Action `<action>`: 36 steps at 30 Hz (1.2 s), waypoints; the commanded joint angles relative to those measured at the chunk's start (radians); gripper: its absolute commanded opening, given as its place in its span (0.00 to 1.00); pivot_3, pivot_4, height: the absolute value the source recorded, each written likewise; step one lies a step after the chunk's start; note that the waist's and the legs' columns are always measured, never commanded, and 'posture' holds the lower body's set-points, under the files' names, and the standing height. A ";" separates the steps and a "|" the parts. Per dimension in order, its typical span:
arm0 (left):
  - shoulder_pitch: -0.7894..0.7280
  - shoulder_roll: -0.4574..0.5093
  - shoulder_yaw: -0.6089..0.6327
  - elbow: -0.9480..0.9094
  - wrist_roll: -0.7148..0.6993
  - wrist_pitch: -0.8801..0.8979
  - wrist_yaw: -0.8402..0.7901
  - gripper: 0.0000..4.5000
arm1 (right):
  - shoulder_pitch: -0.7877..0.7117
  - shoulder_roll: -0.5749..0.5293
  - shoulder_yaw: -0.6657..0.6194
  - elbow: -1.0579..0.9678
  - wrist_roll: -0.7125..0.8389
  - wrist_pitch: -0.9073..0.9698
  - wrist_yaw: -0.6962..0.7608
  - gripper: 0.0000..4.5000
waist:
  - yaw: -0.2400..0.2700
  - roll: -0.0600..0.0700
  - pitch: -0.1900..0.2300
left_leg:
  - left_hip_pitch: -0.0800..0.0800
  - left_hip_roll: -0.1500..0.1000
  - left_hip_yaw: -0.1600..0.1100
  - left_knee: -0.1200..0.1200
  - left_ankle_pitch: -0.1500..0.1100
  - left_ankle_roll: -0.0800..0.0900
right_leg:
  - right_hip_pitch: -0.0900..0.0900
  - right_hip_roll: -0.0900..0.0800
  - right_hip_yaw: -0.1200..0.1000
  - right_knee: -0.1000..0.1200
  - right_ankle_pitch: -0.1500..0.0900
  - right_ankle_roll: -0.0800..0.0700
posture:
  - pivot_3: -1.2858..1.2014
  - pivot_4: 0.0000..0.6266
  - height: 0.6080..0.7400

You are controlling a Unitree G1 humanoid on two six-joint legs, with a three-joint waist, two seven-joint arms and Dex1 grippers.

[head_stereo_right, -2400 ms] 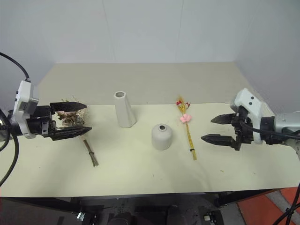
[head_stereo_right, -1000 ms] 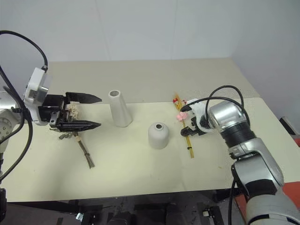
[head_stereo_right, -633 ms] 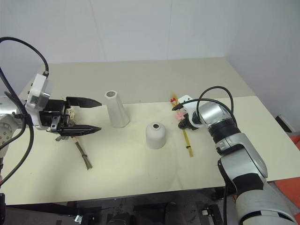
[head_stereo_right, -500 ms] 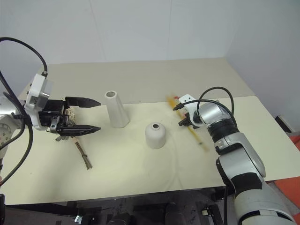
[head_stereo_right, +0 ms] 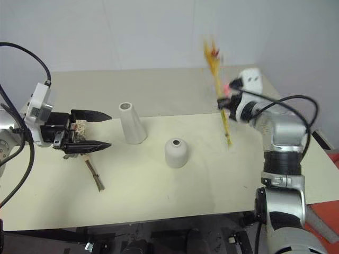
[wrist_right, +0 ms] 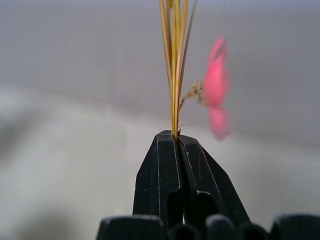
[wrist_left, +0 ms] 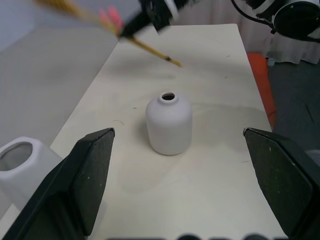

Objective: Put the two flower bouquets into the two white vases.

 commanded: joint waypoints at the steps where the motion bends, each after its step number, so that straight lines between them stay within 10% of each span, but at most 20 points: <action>1: -0.036 0.009 -0.013 0.020 -0.001 -0.001 -0.025 1.00 | 0.008 0.084 -0.128 -0.209 0.157 0.040 -0.062 0.00 | 0.001 0.000 0.000 | 0.000 0.000 0.000 0.000 0.000 0.000 | 0.001 0.000 0.000 0.000 0.000 0.000 | 0.52 0.24 1.00; 11: -0.110 -0.007 -0.077 0.073 0.018 -0.006 -0.059 1.00 | 0.141 0.338 0.029 -0.517 0.192 -0.169 -0.227 0.00 | 0.001 0.000 0.000 | 0.000 -0.001 0.000 0.000 0.000 0.000 | 0.000 -0.001 0.000 0.001 0.000 0.000 | 0.52 0.24 1.00; 36: -0.150 0.003 -0.096 0.099 0.046 0.007 -0.088 1.00 | 0.322 0.385 0.214 -0.561 0.155 -0.380 -0.270 0.00 | 0.000 0.000 0.000 | 0.001 -0.001 0.000 0.000 0.000 0.000 | 0.000 0.000 0.000 0.001 0.000 0.000 | 0.52 0.24 1.00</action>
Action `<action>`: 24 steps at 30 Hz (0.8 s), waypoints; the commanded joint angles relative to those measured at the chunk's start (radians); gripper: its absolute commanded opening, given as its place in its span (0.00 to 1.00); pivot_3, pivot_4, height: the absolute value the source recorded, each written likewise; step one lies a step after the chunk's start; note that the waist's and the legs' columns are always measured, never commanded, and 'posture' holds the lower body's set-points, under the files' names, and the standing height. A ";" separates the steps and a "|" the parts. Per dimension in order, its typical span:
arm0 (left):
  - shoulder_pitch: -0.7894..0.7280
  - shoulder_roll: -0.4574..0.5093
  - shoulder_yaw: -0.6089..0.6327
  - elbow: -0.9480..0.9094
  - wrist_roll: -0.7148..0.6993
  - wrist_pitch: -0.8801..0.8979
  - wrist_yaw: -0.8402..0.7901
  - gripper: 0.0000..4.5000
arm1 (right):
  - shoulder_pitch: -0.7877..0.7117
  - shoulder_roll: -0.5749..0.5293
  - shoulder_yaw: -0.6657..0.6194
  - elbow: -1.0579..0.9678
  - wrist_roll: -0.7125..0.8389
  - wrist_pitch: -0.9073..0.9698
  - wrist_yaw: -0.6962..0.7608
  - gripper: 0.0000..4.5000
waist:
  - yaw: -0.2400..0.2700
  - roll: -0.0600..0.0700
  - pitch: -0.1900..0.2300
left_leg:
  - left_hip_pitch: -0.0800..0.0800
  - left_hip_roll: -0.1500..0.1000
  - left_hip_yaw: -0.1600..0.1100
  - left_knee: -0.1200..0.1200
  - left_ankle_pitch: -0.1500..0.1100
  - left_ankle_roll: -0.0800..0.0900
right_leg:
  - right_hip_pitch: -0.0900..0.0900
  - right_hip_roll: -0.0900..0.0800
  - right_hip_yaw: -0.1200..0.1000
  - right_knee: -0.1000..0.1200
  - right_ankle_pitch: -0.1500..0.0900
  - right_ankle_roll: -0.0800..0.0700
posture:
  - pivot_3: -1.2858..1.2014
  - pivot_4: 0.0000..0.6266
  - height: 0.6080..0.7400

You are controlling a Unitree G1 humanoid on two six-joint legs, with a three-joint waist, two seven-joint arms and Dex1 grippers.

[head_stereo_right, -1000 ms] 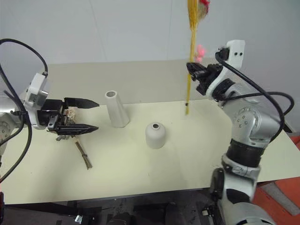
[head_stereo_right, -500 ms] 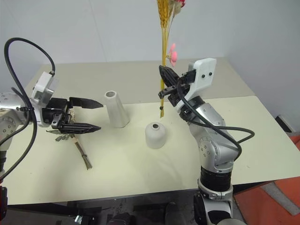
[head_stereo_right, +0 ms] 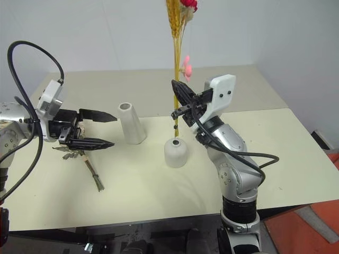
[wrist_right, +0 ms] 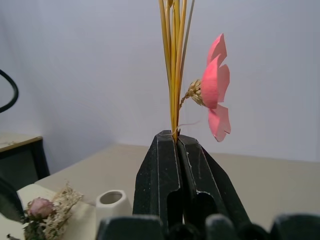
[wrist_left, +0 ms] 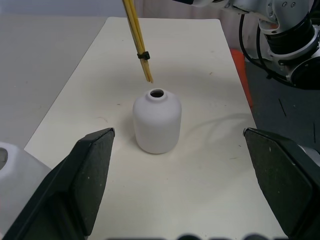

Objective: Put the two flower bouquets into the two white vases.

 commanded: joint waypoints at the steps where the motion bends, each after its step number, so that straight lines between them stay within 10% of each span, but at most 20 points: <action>1: -0.027 0.015 0.016 -0.010 0.001 0.001 -0.005 1.00 | 0.008 -0.003 0.006 -0.049 0.028 -0.018 0.004 0.00 | 0.000 0.000 0.000 | 0.000 0.000 0.000 0.000 0.000 0.000 | 0.000 0.000 0.000 0.000 0.000 0.000 | 0.52 0.24 1.00; 24: -0.020 0.013 0.025 -0.011 0.008 0.000 0.012 1.00 | 0.093 -0.021 0.053 0.048 0.002 -0.101 0.047 0.00 | 0.000 0.000 0.000 | 0.001 0.000 0.000 0.000 0.000 0.000 | 0.001 0.000 0.000 0.000 0.000 0.000 | 0.52 0.24 1.00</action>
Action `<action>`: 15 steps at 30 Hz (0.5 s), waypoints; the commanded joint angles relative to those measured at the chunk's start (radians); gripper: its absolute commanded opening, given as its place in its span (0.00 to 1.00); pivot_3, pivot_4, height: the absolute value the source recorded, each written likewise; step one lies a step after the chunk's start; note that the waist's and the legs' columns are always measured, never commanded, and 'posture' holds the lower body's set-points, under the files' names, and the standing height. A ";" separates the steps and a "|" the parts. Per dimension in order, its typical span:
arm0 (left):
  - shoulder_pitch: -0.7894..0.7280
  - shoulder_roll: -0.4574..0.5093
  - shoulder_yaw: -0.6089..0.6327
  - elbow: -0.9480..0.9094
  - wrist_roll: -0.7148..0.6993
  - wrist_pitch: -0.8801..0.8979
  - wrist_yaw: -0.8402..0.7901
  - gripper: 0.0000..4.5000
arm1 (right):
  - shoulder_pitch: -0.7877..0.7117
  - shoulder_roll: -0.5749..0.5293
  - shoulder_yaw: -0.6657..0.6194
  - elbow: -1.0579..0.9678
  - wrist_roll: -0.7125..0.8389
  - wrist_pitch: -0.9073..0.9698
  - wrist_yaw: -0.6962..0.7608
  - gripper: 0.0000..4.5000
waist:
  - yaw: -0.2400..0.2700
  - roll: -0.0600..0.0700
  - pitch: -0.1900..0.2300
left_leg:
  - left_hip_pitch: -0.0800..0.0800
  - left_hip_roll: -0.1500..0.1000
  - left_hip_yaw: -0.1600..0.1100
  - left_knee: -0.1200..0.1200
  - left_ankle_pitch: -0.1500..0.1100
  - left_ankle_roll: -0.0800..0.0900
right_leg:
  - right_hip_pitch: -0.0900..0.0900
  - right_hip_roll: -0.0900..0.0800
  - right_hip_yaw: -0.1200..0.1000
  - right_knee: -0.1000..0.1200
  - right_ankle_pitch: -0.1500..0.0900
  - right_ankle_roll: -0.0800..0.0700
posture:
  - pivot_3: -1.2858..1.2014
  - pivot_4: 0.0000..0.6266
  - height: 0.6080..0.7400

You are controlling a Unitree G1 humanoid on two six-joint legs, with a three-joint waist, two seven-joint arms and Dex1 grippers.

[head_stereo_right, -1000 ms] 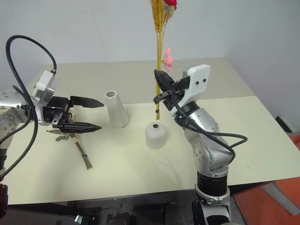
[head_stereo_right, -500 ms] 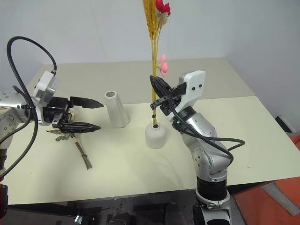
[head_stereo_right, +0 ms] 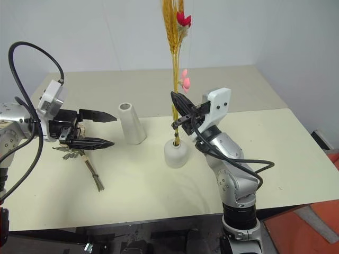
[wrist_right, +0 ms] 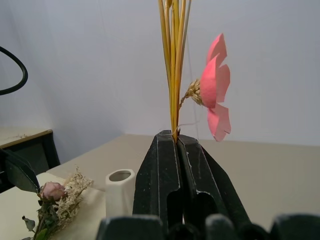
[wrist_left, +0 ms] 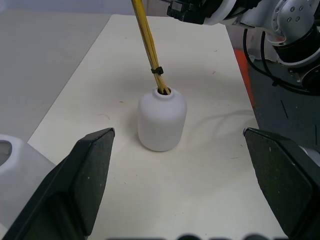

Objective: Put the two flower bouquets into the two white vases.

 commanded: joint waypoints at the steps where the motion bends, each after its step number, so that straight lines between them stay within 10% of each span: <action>1: -0.020 0.013 0.025 -0.011 0.004 -0.013 0.002 1.00 | 0.014 -0.007 0.012 0.008 -0.001 -0.013 0.009 0.00 | 0.000 0.000 0.000 | 0.000 0.000 0.000 0.000 0.000 0.000 | 0.000 0.000 0.000 0.000 0.000 0.000 | 0.52 0.24 1.00; 15: -0.024 0.006 0.023 0.001 0.012 -0.020 -0.002 1.00 | -0.086 -0.010 -0.046 0.017 0.055 -0.002 -0.029 0.00 | 0.001 0.000 0.000 | 0.000 0.000 0.000 0.000 0.000 0.000 | 0.000 0.000 0.000 0.000 0.000 0.000 | 0.52 0.24 1.00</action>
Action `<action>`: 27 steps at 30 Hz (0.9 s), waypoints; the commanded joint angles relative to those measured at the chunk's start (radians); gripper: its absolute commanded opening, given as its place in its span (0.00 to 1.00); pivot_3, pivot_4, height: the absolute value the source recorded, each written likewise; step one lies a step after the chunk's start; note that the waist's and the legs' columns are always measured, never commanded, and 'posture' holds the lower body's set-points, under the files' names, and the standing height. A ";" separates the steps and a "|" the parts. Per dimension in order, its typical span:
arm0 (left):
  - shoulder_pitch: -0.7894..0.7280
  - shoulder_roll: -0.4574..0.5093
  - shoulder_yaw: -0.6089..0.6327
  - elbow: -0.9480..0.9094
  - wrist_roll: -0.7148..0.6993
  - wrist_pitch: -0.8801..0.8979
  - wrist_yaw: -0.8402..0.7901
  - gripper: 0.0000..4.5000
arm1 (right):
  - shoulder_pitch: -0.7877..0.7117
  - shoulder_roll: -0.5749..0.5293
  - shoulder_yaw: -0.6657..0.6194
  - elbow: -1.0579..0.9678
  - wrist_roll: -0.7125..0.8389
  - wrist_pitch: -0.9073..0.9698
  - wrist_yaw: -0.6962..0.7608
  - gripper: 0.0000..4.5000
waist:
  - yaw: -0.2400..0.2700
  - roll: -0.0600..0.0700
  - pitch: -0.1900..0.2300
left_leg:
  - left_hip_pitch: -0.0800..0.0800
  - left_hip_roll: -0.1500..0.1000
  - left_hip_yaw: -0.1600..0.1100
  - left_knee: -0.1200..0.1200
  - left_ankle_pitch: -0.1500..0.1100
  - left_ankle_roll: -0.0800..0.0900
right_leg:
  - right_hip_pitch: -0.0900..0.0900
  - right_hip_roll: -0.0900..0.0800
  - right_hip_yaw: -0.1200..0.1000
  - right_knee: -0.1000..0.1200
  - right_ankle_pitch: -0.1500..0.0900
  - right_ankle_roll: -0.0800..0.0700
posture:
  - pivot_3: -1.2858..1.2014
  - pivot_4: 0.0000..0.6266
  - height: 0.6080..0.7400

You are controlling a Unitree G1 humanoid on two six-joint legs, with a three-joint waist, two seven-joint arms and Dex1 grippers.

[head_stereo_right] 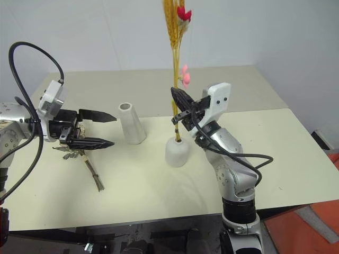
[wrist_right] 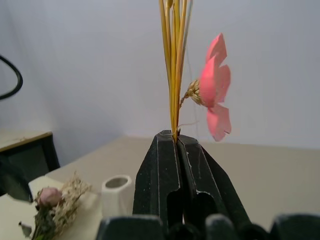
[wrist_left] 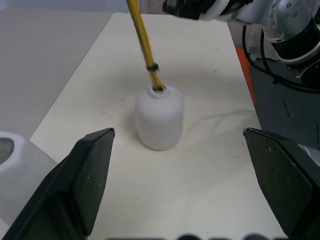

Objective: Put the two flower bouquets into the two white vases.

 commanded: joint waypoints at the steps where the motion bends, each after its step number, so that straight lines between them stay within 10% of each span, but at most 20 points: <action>1: -0.025 0.005 0.022 0.000 0.003 -0.019 -0.002 1.00 | -0.032 -0.004 -0.027 -0.029 0.035 0.006 -0.010 0.00 | 0.000 0.000 0.000 | 0.000 0.000 0.000 0.000 0.000 0.000 | 0.000 0.000 0.000 0.000 0.000 0.000 | 0.52 0.24 1.00; 27: -0.020 0.004 0.030 -0.002 0.011 -0.015 -0.002 1.00 | -0.006 -0.022 0.000 -0.056 0.069 0.030 -0.017 0.00 | -0.001 0.000 0.000 | 0.000 0.000 0.000 0.000 0.000 0.000 | 0.000 0.000 0.000 0.000 0.000 0.000 | 0.52 0.24 1.00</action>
